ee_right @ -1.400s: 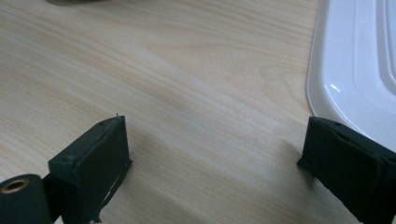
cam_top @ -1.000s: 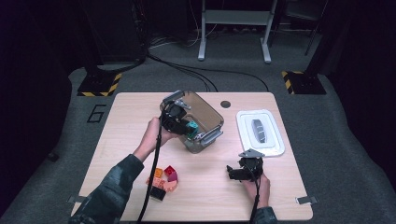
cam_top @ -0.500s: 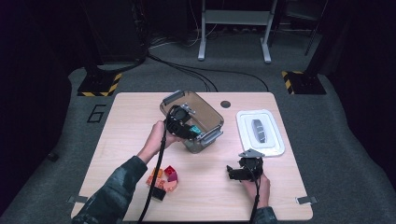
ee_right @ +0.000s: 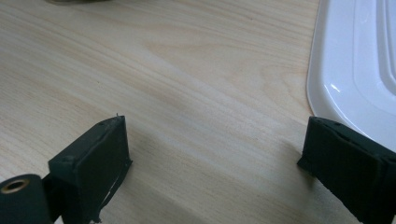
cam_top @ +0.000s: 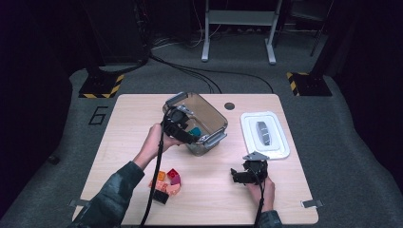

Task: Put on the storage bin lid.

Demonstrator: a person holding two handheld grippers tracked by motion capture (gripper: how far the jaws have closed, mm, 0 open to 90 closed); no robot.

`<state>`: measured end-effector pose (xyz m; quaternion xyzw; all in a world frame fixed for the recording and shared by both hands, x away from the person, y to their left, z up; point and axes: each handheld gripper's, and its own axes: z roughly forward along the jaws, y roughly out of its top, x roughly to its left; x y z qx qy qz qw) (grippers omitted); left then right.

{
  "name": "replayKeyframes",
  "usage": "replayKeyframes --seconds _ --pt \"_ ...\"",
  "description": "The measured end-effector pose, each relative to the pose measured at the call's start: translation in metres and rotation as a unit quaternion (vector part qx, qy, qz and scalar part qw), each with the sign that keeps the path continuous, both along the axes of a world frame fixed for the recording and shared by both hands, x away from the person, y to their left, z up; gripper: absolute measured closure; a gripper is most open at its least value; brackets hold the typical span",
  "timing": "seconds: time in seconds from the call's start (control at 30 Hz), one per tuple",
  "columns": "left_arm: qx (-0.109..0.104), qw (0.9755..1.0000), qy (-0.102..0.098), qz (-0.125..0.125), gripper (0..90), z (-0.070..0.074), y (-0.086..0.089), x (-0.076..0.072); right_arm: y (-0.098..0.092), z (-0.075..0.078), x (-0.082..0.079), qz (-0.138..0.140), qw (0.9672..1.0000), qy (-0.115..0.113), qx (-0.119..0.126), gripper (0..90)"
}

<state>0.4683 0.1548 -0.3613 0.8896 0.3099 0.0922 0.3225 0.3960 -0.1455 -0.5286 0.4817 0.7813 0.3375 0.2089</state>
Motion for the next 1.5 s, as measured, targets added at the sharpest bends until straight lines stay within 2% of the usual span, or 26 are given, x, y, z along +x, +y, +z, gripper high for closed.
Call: replayKeyframes --seconds 0.2,0.37,0.43,0.57,0.77,0.9,1.13,1.3,1.43,1.5 --pt "-0.009 0.9995 -0.024 0.021 15.8 0.004 0.028 -0.017 0.0 0.0 0.0 -0.002 1.0 0.001 0.001 6.4" --pt "-0.017 0.9985 -0.033 0.04 13.5 -0.002 0.057 -0.031 0.0 0.0 0.0 -0.002 1.0 0.001 0.001 6.4" --pt "-0.013 0.998 -0.036 0.05 12.3 -0.007 0.067 -0.036 0.0 0.0 0.0 -0.002 1.0 0.001 0.001 6.4" --pt "-0.006 0.9973 -0.034 0.065 9.7 -0.021 0.086 -0.042 0.0 0.0 0.0 -0.002 1.0 0.001 0.001 6.4" --pt "-0.002 0.9967 -0.001 0.082 5.5 -0.049 0.108 -0.046 0.0 0.0 0.0 -0.003 1.0 0.001 0.002 6.5" --pt "0.003 0.9955 0.014 0.093 3.2 -0.069 0.112 -0.054 0.0 0.0 0.0 -0.003 1.0 0.001 0.002 6.5" --pt "0.008 0.9926 0.041 0.114 4.0 -0.109 0.108 -0.065 0.0 0.0 0.0 -0.002 1.0 0.0 0.001 6.5" --pt "0.022 0.9924 0.042 0.113 11.4 -0.126 0.104 -0.071 0.0 0.0 0.0 -0.005 1.0 0.002 0.003 6.5" --pt "0.016 0.9922 0.049 0.113 25.5 -0.131 0.1 -0.075 0.0 0.0 0.0 -0.003 1.0 0.001 0.001 6.5" --pt "0.023 0.9926 0.049 0.109 30.7 -0.133 0.099 -0.076 0.0 0.0 0.0 -0.002 1.0 0.0 0.001 6.5"
